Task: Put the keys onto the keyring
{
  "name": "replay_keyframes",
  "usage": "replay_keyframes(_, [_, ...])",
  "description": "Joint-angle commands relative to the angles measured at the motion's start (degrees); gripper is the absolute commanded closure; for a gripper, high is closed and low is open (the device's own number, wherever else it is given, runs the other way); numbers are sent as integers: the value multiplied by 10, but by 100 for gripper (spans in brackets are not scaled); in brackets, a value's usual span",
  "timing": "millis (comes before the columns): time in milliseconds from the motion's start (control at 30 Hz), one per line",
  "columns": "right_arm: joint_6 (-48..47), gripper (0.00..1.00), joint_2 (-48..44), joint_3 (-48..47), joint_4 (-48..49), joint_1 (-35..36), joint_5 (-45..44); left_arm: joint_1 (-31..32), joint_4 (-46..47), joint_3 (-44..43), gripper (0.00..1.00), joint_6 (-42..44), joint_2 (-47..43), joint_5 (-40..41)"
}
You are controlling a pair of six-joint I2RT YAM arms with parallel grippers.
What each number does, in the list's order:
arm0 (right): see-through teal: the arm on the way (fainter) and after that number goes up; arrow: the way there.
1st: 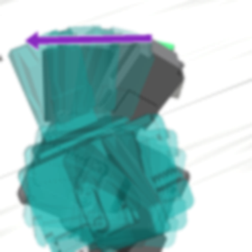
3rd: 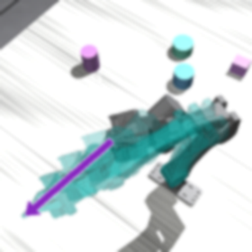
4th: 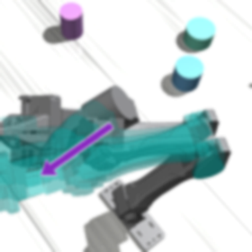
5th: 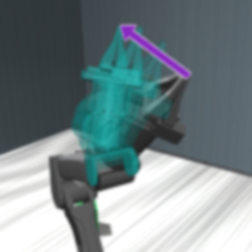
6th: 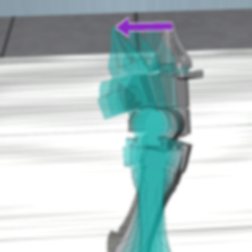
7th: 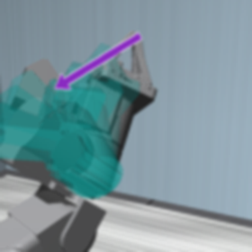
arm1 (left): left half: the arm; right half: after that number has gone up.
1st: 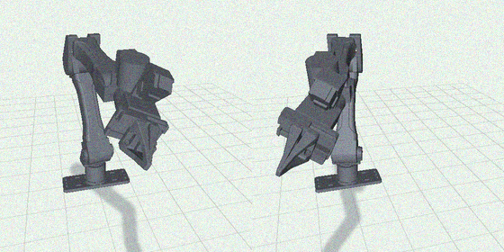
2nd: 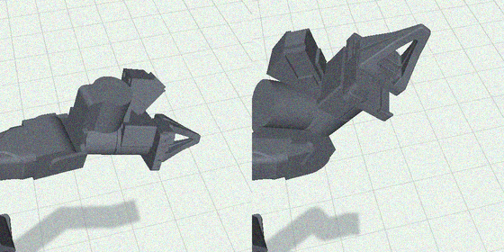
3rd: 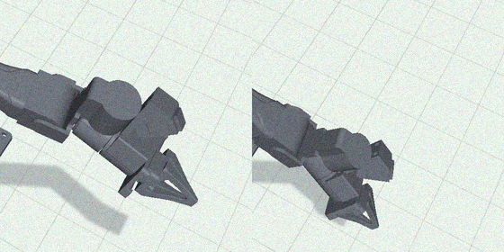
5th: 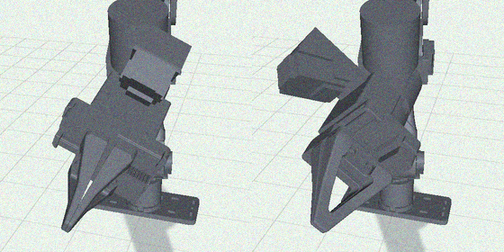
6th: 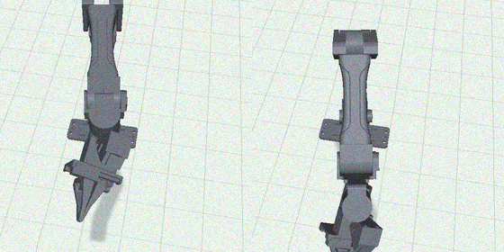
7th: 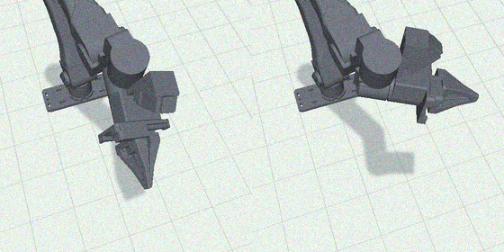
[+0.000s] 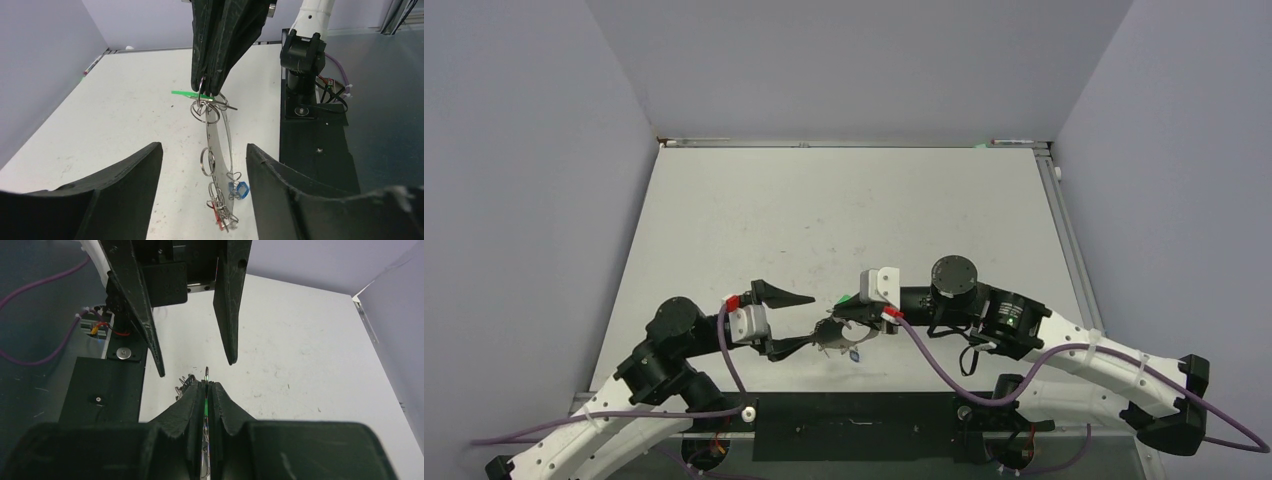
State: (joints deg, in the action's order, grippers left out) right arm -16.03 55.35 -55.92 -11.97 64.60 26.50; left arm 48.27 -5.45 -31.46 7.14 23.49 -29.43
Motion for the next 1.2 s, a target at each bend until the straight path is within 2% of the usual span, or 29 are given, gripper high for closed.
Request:
replay_keyframes(0, [25, 95, -25, 7, 82, 4, 27, -1, 74, -1, 45, 16, 27, -22])
replay_keyframes(300, [28, 95, -8, 13, 101, 4, 39, -4, 144, 11, 47, -24, 63, -43])
replay_keyframes(600, [29, 95, 4, 19, 123, 4, 52, -5, 164, 18, 70, -39, 77, -50])
replay_keyframes(700, [31, 95, 8, 21, 135, 4, 57, -4, 174, 22, 73, -45, 78, -55])
replay_keyframes(733, [32, 95, 9, 22, 136, 4, 58, -4, 176, 22, 77, -47, 77, -58])
replay_keyframes(800, [34, 95, 10, 25, 139, 4, 59, -5, 178, 22, 95, -50, 75, -59])
replay_keyframes(833, [36, 95, 11, 26, 140, 4, 59, -4, 177, 22, 100, -48, 73, -58])
replay_keyframes(900, [38, 95, 10, 30, 141, 4, 55, -5, 172, 22, 100, -46, 67, -53])
replay_keyframes(967, [41, 89, 8, 35, 141, 4, 42, -5, 169, 24, 100, -47, 60, -50])
replay_keyframes(1167, [38, 57, -10, 40, 129, 4, -2, -9, 159, 24, 100, -55, 51, -44])
